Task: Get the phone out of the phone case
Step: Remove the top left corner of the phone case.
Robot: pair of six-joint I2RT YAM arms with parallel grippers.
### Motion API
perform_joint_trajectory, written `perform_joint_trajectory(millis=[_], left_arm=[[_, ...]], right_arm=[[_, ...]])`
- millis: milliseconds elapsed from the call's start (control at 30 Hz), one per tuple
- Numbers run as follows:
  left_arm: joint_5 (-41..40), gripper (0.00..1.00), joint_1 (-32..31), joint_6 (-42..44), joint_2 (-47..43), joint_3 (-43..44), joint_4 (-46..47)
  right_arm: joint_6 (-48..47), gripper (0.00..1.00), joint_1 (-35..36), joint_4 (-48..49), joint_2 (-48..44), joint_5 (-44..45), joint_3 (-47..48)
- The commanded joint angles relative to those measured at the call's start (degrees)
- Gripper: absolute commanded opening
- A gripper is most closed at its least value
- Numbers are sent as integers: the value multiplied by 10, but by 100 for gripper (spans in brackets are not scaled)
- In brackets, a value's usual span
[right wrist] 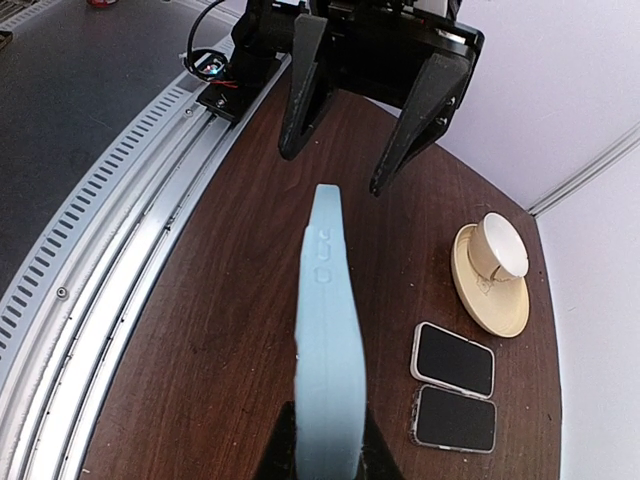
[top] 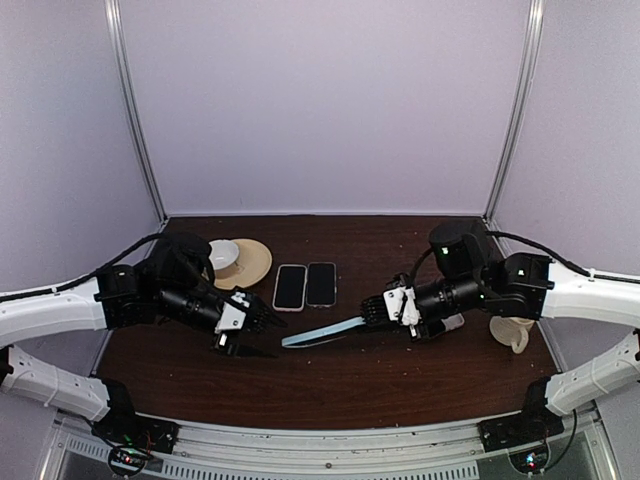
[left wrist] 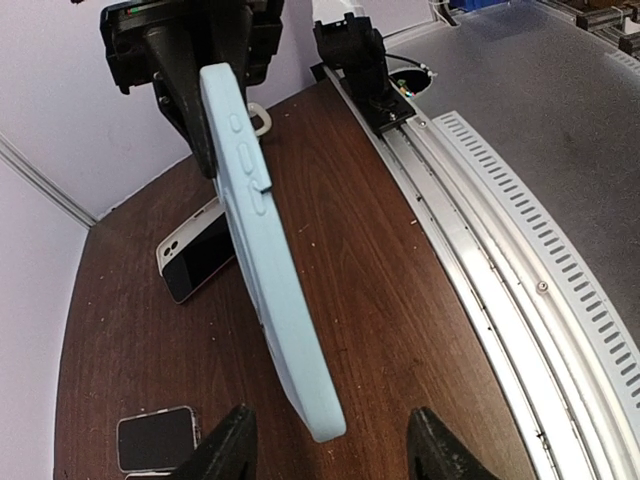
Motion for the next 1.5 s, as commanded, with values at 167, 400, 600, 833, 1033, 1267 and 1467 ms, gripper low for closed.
perform_joint_trajectory(millis=[167, 400, 600, 833, 1033, 1267, 1467], left_arm=[[30, 42, 4, 5, 5, -3, 1], [31, 39, 4, 6, 5, -2, -7], [36, 39, 5, 7, 7, 0, -16], [45, 40, 4, 10, 11, 0, -19], [48, 38, 4, 11, 17, 3, -19], [53, 32, 0, 10, 21, 3, -11], [50, 30, -6, 12, 24, 3, -11]], right_arm=[[-34, 0, 17, 54, -9, -12, 18], [-42, 0, 25, 55, -12, -9, 21], [-44, 0, 27, 58, -15, -6, 23], [-44, 0, 29, 55, -17, -7, 31], [-42, 0, 33, 57, -15, -7, 33], [-42, 0, 37, 57, -9, -7, 35], [-44, 0, 40, 55, -4, -7, 38]])
